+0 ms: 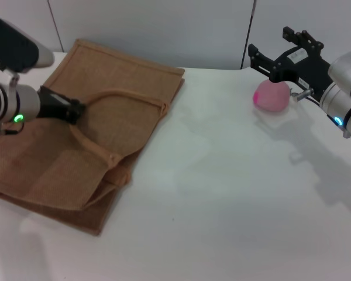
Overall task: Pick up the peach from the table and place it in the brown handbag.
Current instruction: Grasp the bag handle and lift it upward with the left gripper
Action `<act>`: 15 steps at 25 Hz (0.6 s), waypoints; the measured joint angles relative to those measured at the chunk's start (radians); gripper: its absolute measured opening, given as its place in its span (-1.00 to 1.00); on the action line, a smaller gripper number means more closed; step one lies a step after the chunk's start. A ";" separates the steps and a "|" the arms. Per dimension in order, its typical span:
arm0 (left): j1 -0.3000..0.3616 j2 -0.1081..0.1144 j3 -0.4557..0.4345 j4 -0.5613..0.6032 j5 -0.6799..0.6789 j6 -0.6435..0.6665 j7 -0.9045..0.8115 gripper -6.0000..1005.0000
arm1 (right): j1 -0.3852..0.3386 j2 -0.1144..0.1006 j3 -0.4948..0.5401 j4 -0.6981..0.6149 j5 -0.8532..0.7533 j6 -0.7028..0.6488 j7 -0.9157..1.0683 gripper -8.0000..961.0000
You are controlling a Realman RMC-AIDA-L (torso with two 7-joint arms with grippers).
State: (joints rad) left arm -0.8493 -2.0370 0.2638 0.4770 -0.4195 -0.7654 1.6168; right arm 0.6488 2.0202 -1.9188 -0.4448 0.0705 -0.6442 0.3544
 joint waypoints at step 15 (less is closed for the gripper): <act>0.028 -0.006 0.000 0.294 -0.106 -0.294 -0.055 -0.76 | 0.000 -0.002 -0.008 0.002 0.000 0.000 0.000 0.80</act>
State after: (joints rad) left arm -0.8218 -2.0426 0.2639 0.7707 -0.5258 -1.0598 1.5621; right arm 0.6484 2.0181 -1.9268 -0.4432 0.0701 -0.6442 0.3544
